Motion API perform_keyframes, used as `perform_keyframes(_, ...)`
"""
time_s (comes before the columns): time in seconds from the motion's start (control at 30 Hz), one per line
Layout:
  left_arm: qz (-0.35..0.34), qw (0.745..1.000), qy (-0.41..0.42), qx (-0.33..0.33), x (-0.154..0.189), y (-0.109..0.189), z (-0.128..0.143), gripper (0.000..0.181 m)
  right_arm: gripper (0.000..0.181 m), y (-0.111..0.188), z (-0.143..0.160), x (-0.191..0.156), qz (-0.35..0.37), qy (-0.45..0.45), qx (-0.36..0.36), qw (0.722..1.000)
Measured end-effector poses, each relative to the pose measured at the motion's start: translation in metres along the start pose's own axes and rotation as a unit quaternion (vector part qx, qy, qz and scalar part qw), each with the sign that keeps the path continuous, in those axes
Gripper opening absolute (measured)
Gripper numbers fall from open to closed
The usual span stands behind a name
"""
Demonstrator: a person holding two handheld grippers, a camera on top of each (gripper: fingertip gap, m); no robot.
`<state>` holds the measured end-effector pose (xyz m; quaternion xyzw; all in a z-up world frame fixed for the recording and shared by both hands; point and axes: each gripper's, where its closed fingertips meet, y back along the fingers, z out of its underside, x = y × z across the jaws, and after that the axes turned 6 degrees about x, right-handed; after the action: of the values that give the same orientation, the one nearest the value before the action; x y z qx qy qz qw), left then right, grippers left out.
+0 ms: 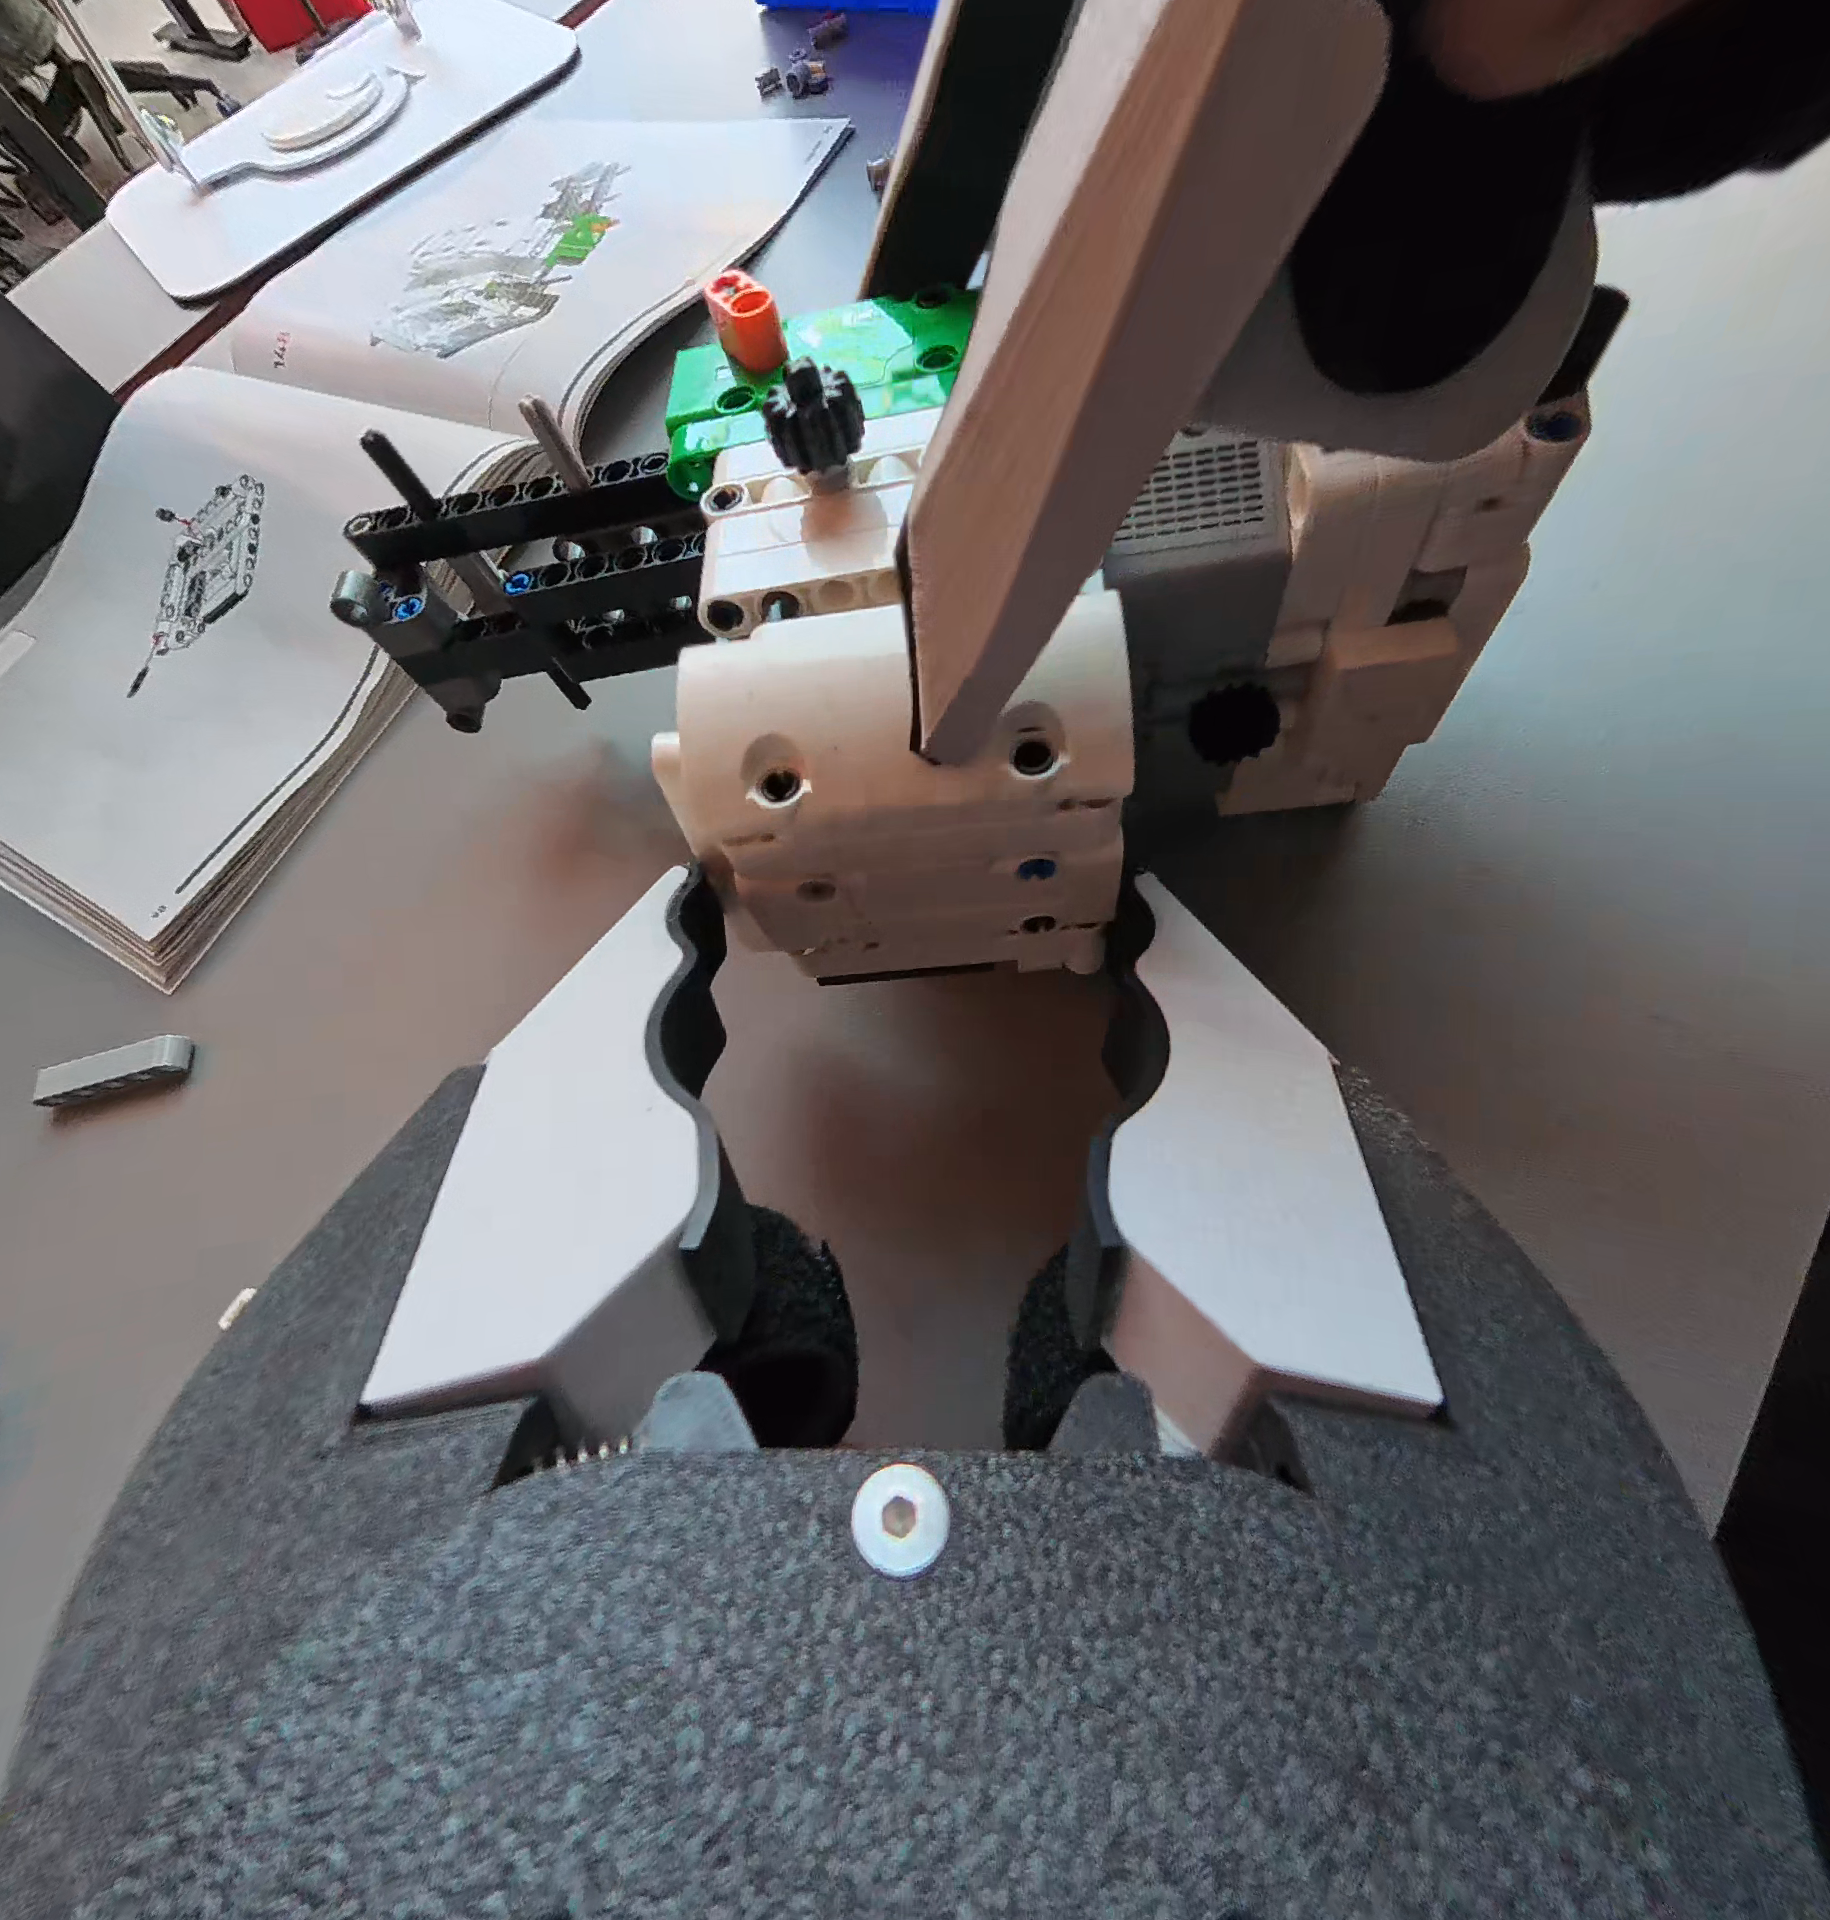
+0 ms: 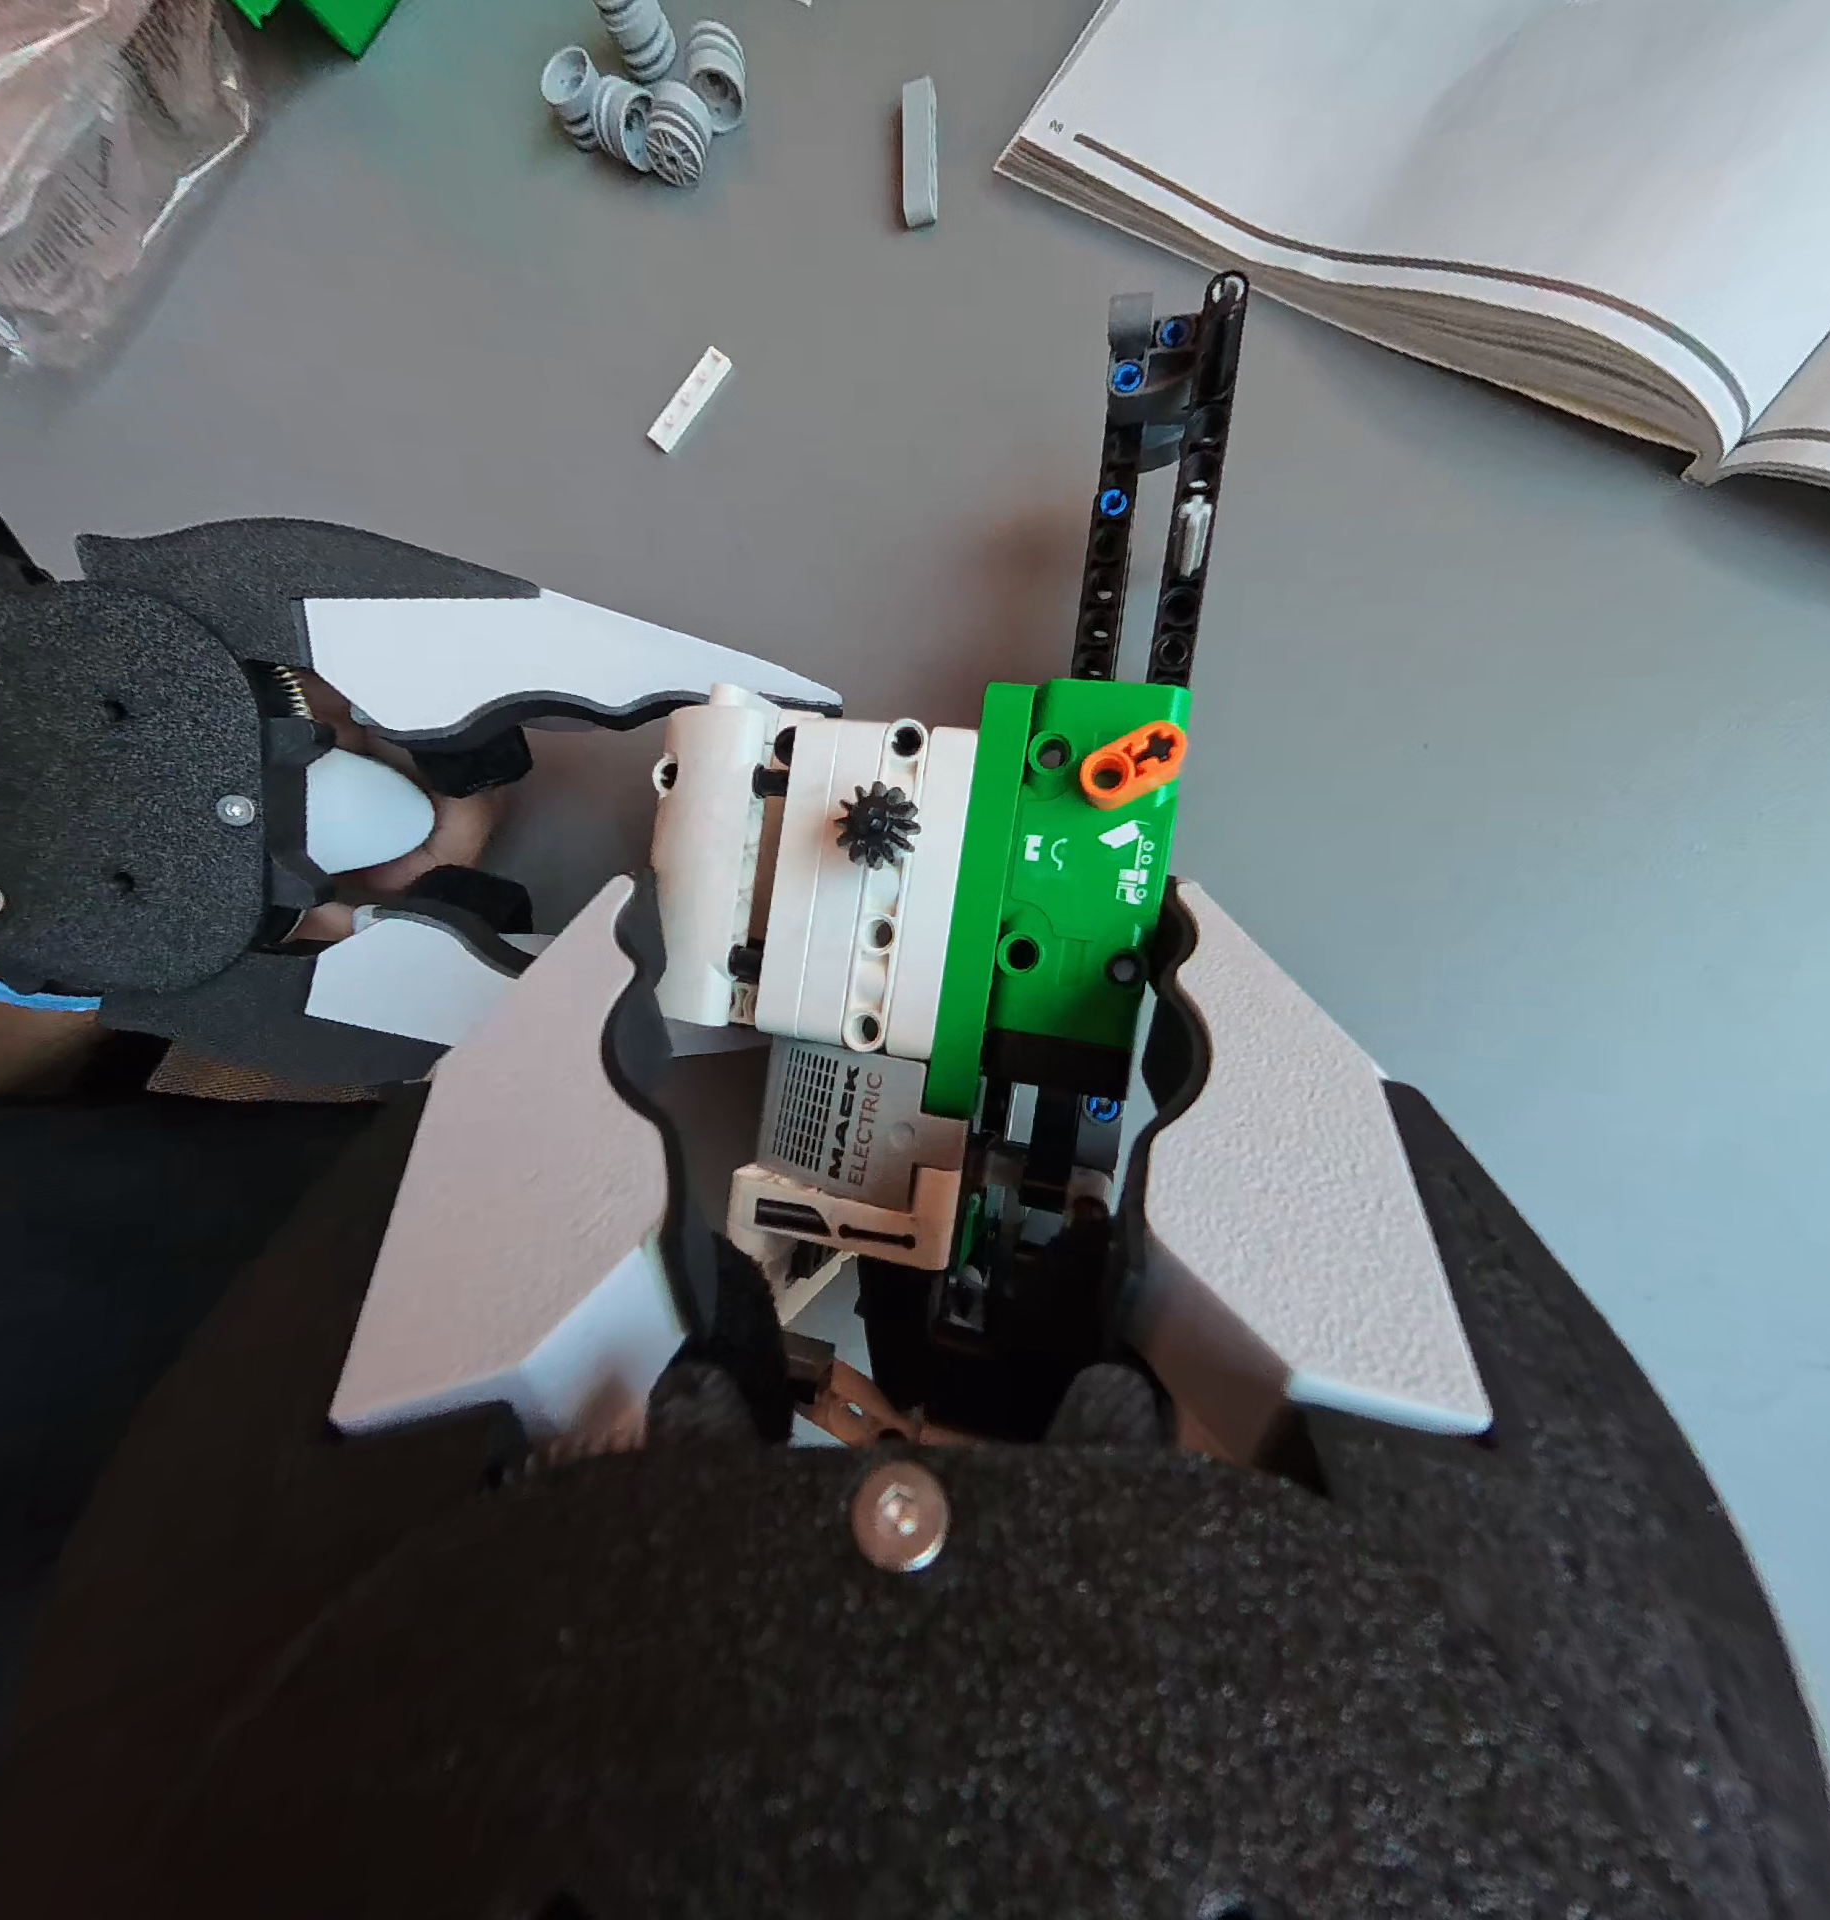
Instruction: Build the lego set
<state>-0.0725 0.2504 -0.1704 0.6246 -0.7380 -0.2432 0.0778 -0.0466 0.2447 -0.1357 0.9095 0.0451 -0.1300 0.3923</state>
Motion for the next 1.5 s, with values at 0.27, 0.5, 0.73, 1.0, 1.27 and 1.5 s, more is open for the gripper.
perform_keyframes(0.27,0.008,0.999,0.033,-0.018,0.007,-0.002,0.002,0.071,0.107,-0.010,0.008,0.000,0.034,0.030,-0.008,0.999)
perform_keyframes(0.5,0.008,1.000,0.025,-0.008,0.008,-0.001,0.000,0.072,0.105,-0.008,0.009,0.000,0.019,0.017,-0.014,1.000)
perform_keyframes(0.73,0.030,0.999,0.034,-0.015,0.006,0.000,0.005,0.083,0.104,-0.008,0.009,-0.001,0.013,0.010,-0.013,1.000)
perform_keyframes(1.0,0.056,0.997,0.047,-0.013,0.010,-0.003,0.002,0.074,0.103,-0.007,0.008,0.000,0.001,0.006,-0.011,1.000)
perform_keyframes(1.27,0.052,0.997,0.053,-0.024,0.010,-0.006,0.004,0.073,0.110,-0.007,0.010,0.000,0.041,0.011,-0.035,0.999)
perform_keyframes(1.5,0.068,0.994,0.075,-0.037,0.015,-0.004,0.003,0.073,0.117,-0.015,0.011,0.006,0.104,0.043,-0.057,0.992)
